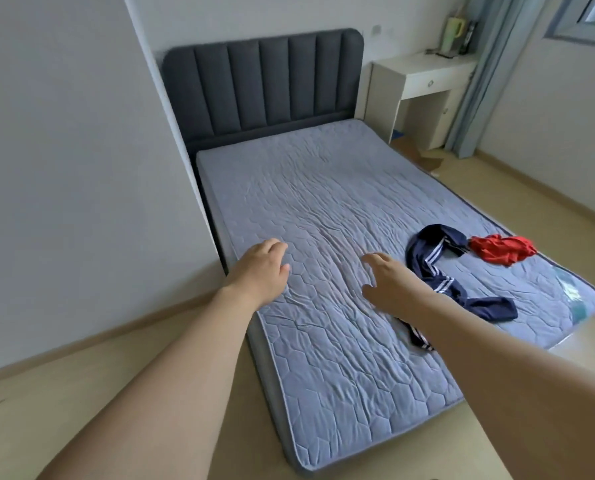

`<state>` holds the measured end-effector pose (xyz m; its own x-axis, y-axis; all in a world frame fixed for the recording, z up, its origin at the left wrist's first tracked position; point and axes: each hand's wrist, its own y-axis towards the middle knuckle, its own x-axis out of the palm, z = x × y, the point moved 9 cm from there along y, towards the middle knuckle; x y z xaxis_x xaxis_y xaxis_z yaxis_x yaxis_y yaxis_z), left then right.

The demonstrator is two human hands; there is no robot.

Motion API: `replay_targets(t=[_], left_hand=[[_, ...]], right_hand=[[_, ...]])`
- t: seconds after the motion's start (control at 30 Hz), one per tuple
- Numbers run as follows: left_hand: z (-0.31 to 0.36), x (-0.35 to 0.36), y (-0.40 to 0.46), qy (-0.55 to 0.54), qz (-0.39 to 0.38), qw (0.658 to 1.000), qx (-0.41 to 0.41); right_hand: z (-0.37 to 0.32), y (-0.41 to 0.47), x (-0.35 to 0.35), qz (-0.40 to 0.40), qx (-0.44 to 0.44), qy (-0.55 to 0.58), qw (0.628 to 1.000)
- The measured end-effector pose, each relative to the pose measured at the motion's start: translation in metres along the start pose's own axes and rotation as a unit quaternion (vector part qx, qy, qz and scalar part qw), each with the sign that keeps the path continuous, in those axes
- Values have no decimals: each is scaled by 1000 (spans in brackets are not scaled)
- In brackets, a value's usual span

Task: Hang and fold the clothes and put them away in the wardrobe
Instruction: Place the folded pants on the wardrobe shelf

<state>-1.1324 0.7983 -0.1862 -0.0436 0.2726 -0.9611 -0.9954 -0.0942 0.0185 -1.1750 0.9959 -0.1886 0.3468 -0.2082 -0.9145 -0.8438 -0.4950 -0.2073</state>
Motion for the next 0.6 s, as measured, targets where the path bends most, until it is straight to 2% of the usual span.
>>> replay_targets(t=[0.13, 0.37, 0.6], left_hand=[[46, 46, 46, -22, 1, 999, -50], [108, 113, 86, -45, -47, 988, -141], [173, 207, 173, -46, -96, 985, -139]], right_hand=[[103, 24, -19, -24, 1, -12, 1000], [238, 58, -39, -94, 16, -16, 995], [377, 111, -1, -157, 69, -43, 984]])
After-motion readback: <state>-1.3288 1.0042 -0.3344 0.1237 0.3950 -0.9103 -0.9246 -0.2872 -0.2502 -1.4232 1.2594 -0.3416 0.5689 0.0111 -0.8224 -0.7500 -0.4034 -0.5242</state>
